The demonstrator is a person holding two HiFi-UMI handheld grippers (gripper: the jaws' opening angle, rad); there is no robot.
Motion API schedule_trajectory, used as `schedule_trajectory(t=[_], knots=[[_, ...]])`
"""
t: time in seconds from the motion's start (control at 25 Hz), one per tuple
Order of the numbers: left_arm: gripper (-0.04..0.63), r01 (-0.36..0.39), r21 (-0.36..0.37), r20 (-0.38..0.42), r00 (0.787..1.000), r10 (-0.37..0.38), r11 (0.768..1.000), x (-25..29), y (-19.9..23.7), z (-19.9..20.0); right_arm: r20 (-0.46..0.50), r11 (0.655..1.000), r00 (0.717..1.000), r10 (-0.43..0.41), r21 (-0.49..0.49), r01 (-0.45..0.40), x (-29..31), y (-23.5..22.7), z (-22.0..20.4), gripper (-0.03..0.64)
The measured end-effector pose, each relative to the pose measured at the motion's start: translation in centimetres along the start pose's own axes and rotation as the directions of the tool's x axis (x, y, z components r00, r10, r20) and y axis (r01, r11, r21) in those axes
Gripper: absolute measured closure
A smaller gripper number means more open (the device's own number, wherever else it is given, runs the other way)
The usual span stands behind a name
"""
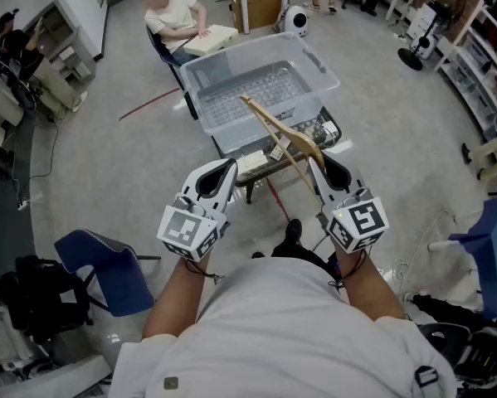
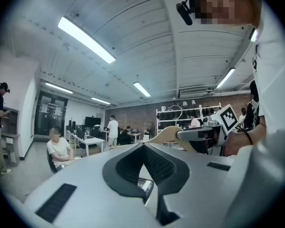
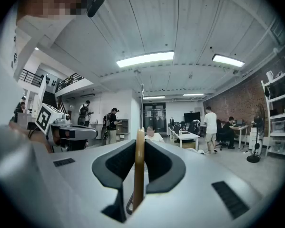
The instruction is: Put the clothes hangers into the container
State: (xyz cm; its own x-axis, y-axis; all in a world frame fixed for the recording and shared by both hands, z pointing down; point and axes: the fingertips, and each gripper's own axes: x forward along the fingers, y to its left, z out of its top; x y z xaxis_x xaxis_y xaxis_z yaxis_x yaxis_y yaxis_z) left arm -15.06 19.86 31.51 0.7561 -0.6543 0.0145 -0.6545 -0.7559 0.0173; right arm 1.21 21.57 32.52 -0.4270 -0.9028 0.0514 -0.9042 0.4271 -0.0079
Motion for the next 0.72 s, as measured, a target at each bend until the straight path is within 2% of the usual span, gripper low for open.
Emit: schedule_trajectory(t=[0.44, 0.72], knots=[[0.579, -0.007, -0.001, -0.014, 1.000, 0.007, 1.000, 0.9, 0.5, -1.3, -0.006, 1.000, 1.000, 0.017, 0.016, -0.017, 0.9, -0.6, -1.1, 0.551], [0.579, -0.029, -0.004, -0.036, 0.999, 0.029, 1.000, 4.9, 0.5, -1.4, -0.017, 0.998, 0.999, 0.051, 0.033, -0.050, 2.5, -4.8, -1.2, 0.551]])
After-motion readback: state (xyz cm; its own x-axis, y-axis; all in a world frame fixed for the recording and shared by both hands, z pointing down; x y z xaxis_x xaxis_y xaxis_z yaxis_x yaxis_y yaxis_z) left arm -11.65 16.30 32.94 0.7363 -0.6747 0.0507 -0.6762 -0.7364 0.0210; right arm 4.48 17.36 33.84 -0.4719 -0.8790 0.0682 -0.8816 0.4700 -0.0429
